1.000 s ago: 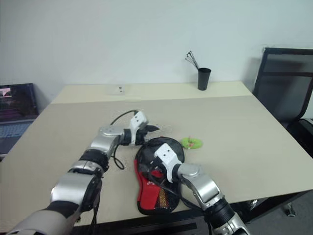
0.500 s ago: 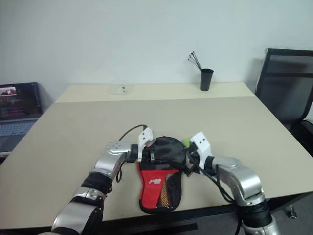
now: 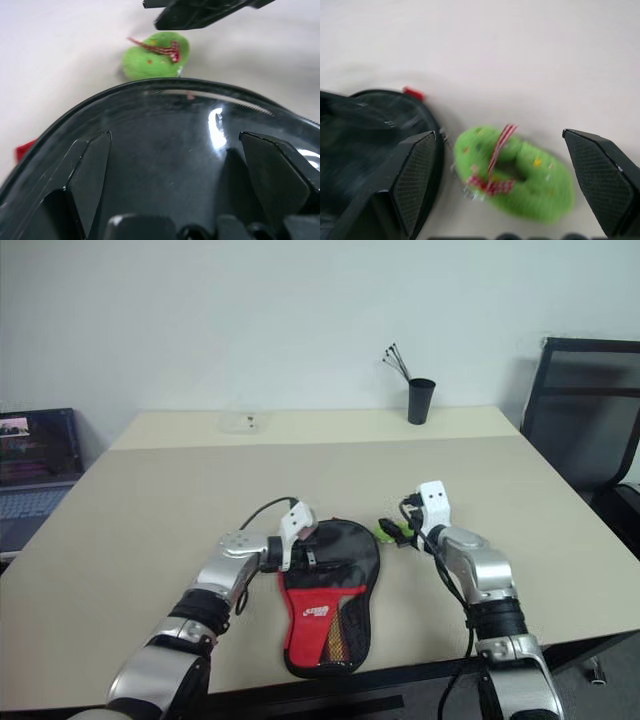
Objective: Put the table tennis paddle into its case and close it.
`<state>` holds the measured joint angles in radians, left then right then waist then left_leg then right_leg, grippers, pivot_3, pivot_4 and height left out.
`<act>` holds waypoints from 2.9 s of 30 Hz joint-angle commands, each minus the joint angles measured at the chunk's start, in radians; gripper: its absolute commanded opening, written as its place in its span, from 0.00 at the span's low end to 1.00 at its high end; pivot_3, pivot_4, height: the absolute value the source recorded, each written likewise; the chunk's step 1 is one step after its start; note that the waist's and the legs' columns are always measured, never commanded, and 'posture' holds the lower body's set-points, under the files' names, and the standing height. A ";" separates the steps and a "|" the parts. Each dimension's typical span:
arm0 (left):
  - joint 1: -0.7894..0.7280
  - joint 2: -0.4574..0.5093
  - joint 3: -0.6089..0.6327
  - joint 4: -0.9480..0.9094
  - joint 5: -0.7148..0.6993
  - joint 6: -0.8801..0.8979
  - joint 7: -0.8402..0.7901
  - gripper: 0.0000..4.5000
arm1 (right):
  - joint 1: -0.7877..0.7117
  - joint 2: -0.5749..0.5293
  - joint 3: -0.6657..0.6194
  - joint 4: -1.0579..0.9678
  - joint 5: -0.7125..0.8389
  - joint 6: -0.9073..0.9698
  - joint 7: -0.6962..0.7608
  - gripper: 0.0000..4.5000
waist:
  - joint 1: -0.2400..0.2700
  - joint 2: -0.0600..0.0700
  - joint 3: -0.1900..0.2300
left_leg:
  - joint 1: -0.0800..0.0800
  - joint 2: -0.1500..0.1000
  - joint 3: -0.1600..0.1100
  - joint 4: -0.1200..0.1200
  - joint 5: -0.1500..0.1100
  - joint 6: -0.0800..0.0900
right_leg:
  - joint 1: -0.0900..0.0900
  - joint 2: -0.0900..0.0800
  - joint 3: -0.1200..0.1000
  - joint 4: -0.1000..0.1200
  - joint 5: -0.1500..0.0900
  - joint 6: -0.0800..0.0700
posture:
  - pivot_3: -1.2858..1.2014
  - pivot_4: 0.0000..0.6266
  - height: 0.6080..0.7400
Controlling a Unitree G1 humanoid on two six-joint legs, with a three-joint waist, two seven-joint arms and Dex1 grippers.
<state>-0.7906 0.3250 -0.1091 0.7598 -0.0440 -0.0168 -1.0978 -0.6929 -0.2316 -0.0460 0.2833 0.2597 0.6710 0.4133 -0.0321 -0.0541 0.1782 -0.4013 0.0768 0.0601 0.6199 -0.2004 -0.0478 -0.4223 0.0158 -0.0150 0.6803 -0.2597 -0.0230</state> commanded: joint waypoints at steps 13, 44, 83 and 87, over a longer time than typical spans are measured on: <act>-0.052 0.010 0.007 0.042 -0.002 -0.067 0.016 1.00 | -0.032 0.002 0.021 0.156 -0.026 -0.057 0.026 0.96 | -0.001 0.000 0.000 | 0.000 0.001 0.000 0.000 0.000 0.000 | 0.000 0.000 0.000 0.000 0.000 0.000 | 0.52 0.24 1.00; -0.099 -0.064 -0.085 0.296 0.095 -0.187 -0.021 1.00 | 0.339 -0.293 0.068 -0.574 0.046 0.380 0.111 0.00 | 0.010 0.009 -0.006 | 0.000 -0.006 -0.002 0.000 -0.001 0.001 | 0.002 -0.002 0.000 -0.001 0.000 0.001 | 0.52 0.24 1.00; -0.140 -0.112 -0.087 0.346 0.143 -0.219 0.039 1.00 | 0.658 -0.659 0.145 -1.132 0.469 0.406 0.422 0.25 | 0.028 0.008 -0.008 | 0.001 -0.013 -0.007 0.005 -0.009 0.012 | 0.015 -0.010 -0.006 -0.018 0.000 0.009 | 0.52 0.24 1.00; -0.139 -0.112 -0.086 0.339 0.141 -0.228 0.042 1.00 | 0.585 -0.655 0.089 -1.137 0.545 0.406 0.430 0.54 | 0.027 0.008 -0.008 | 0.001 -0.013 -0.007 0.005 -0.009 0.012 | 0.015 -0.010 -0.006 -0.017 0.000 0.010 | 0.52 0.24 1.00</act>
<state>-0.9535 0.2052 -0.1713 1.0905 0.0635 -0.2485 -1.0683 -0.0857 -0.8865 0.0862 -0.8228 0.7528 1.0907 0.8280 -0.0051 -0.0458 0.1706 -0.4005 0.0641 0.0520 0.6254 -0.2092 -0.0359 -0.4073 0.0062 -0.0221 0.6628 -0.2593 -0.0133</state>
